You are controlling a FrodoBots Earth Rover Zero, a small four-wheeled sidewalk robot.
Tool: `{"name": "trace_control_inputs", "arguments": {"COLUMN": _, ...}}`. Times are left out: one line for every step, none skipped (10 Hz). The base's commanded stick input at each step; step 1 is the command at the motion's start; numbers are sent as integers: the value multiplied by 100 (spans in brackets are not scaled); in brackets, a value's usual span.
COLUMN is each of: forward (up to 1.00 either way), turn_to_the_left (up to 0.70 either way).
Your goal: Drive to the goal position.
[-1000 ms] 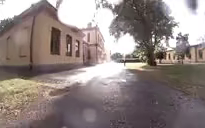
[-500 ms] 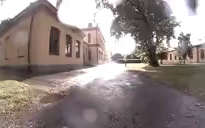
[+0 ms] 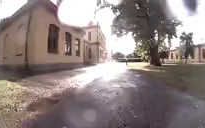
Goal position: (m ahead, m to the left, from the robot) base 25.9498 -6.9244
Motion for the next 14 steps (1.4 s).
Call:
{"name": "trace_control_inputs", "arguments": {"forward": 85, "turn_to_the_left": 0}}
{"name": "trace_control_inputs", "arguments": {"forward": 85, "turn_to_the_left": 0}}
{"name": "trace_control_inputs", "arguments": {"forward": 85, "turn_to_the_left": -1}}
{"name": "trace_control_inputs", "arguments": {"forward": 85, "turn_to_the_left": -18}}
{"name": "trace_control_inputs", "arguments": {"forward": 85, "turn_to_the_left": -34}}
{"name": "trace_control_inputs", "arguments": {"forward": 85, "turn_to_the_left": -34}}
{"name": "trace_control_inputs", "arguments": {"forward": 85, "turn_to_the_left": -34}}
{"name": "trace_control_inputs", "arguments": {"forward": 85, "turn_to_the_left": -34}}
{"name": "trace_control_inputs", "arguments": {"forward": 85, "turn_to_the_left": -19}}
{"name": "trace_control_inputs", "arguments": {"forward": 85, "turn_to_the_left": 0}}
{"name": "trace_control_inputs", "arguments": {"forward": 85, "turn_to_the_left": 0}}
{"name": "trace_control_inputs", "arguments": {"forward": 85, "turn_to_the_left": 0}}
{"name": "trace_control_inputs", "arguments": {"forward": 85, "turn_to_the_left": 0}}
{"name": "trace_control_inputs", "arguments": {"forward": 85, "turn_to_the_left": 0}}
